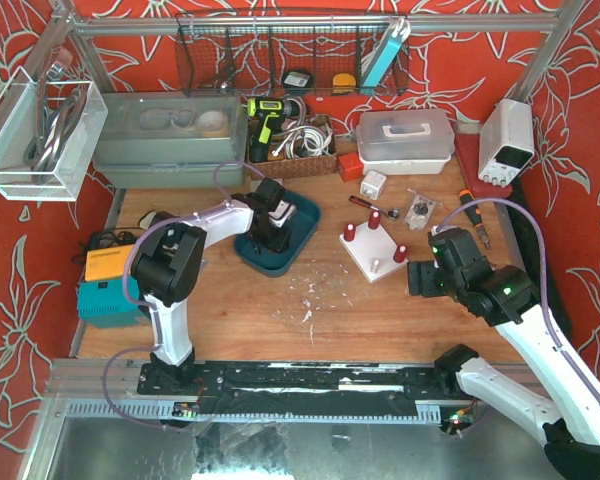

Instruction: Install the large spring

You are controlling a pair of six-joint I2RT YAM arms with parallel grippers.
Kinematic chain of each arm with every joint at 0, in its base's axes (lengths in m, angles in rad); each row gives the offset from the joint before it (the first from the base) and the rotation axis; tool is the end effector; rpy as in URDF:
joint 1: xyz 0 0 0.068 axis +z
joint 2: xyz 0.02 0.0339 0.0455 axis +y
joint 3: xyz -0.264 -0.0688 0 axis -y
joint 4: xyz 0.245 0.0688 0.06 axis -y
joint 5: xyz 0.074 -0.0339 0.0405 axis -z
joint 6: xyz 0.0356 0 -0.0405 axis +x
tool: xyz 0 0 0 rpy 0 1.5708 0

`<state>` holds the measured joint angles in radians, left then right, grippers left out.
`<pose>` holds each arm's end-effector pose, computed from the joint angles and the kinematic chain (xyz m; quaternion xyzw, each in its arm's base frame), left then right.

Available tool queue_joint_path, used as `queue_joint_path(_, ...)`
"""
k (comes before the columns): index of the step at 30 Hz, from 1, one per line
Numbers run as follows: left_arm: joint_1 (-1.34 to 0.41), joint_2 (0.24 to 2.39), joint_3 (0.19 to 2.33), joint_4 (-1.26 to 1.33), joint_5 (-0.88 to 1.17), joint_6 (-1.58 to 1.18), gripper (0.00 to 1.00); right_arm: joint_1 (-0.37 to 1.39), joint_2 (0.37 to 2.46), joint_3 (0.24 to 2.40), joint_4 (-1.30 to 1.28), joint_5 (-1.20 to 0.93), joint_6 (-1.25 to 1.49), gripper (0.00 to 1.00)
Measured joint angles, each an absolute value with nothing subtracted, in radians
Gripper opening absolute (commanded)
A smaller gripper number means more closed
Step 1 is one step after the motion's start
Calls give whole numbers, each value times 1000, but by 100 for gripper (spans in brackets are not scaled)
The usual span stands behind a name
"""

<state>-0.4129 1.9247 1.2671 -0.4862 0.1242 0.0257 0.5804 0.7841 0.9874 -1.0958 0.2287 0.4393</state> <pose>0.3530 -0.1595 0.1594 0.2250 0.9492 -0.1002 0.1959 0.1124 0.0640 0.3235 -0.0282 0.9372 0.0674 0.3410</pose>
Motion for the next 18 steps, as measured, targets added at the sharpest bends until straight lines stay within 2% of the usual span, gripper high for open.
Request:
queue_joint_path(3,-413,1917,1260,-495,123,24,57,580,783,987,-1096,229,439,95)
queue_joint_path(8,-413,1906,1249,-514,116,22,55,580,776,987,-1095,229,440,95)
queue_joint_path(13,-413,1895,1234,-517,109,19,46,580,764,987,-1095,229,440,95)
queue_joint_path(18,-413,1891,1228,-518,113,10,30,580,764,987,-1094,227,440,95)
